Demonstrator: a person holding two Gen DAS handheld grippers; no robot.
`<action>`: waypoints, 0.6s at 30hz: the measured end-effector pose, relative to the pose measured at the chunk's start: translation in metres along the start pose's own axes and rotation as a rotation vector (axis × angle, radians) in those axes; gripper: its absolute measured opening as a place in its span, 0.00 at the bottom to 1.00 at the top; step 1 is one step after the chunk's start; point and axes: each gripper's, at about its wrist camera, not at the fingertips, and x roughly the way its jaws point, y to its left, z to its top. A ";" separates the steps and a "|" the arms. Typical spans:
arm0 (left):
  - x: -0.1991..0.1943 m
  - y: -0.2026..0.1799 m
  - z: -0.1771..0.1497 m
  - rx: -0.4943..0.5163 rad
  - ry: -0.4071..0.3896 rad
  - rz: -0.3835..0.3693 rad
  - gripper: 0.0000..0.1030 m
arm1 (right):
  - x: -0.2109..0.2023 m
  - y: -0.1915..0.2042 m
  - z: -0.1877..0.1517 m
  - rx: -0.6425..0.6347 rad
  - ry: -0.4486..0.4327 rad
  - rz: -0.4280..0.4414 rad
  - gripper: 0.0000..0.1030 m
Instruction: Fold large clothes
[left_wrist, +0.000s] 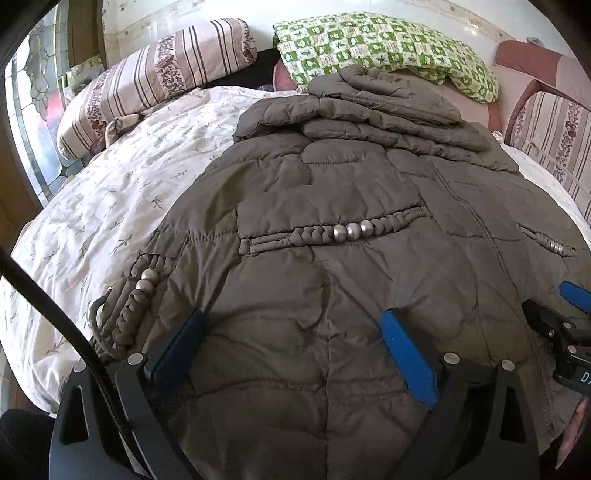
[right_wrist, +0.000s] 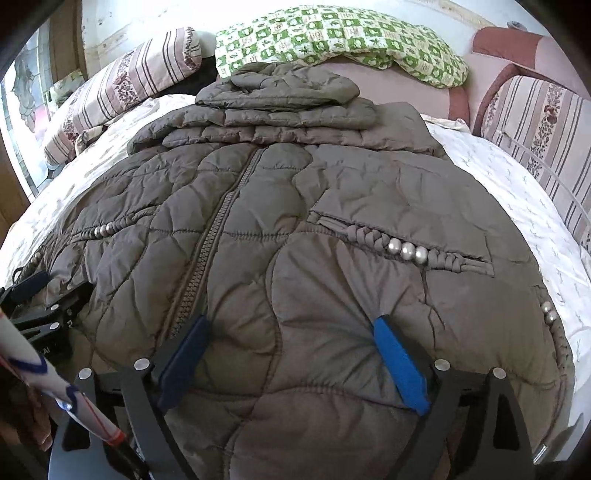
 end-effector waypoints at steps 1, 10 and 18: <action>0.000 0.000 0.000 0.001 0.000 0.002 0.94 | 0.000 -0.001 0.000 0.001 -0.002 0.001 0.91; -0.002 -0.002 -0.003 0.013 -0.044 0.019 0.95 | -0.010 -0.003 -0.007 -0.020 -0.036 0.020 0.91; -0.014 -0.002 0.006 0.069 -0.010 0.002 0.95 | -0.045 -0.029 0.000 0.040 -0.049 0.147 0.91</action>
